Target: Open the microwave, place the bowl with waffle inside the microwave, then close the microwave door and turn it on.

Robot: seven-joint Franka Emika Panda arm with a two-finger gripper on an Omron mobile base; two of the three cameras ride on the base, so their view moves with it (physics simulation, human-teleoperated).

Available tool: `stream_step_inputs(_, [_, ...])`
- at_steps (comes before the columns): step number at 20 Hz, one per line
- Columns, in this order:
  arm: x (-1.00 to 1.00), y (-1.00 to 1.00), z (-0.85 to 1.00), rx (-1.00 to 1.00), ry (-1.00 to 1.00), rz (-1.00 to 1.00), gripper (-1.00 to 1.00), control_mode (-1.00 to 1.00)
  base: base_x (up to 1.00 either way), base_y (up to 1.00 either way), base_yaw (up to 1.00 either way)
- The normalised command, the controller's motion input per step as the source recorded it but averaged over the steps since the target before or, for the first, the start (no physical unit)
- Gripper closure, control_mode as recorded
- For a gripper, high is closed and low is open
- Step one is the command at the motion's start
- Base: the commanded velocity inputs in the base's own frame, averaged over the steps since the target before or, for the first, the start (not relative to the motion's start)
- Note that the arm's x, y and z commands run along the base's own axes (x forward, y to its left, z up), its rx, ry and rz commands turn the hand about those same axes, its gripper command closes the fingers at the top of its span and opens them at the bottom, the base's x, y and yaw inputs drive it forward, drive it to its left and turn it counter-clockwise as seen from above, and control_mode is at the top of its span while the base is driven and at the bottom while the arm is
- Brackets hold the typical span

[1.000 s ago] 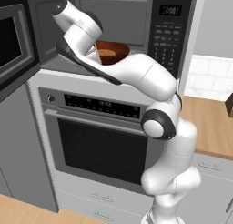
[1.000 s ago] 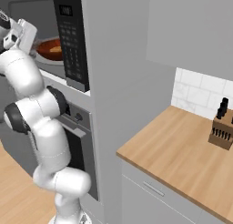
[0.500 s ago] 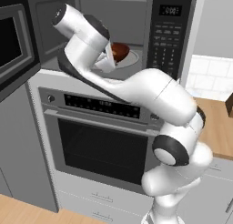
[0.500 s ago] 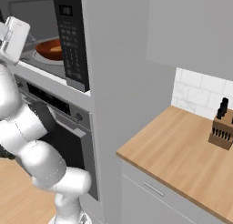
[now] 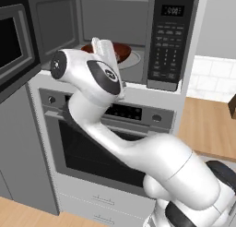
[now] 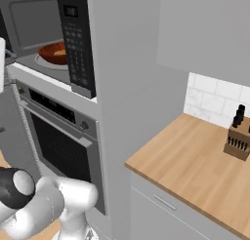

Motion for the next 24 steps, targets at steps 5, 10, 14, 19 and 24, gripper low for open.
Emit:
stream_step_inputs(5, [-1.00,0.52,0.00,-0.05,-0.27,0.00,-1.00,-1.00,0.00,0.00,0.00])
stream_step_inputs(10, [-1.00,0.96,-0.07,-0.11,-0.34,0.02,-1.00,-1.00,0.00,0.00,0.00])
stream_step_inputs(14, [-1.00,1.00,-0.09,-0.21,-0.35,0.11,-1.00,-1.00,0.00,0.00,0.00])
stream_step_inputs(19, [-0.89,1.00,0.02,-0.25,-0.37,0.11,-1.00,-1.00,0.00,0.00,0.00])
stream_step_inputs(24, [-0.51,1.00,0.00,-0.17,-0.17,0.03,-1.00,-1.00,0.00,0.00,0.00])
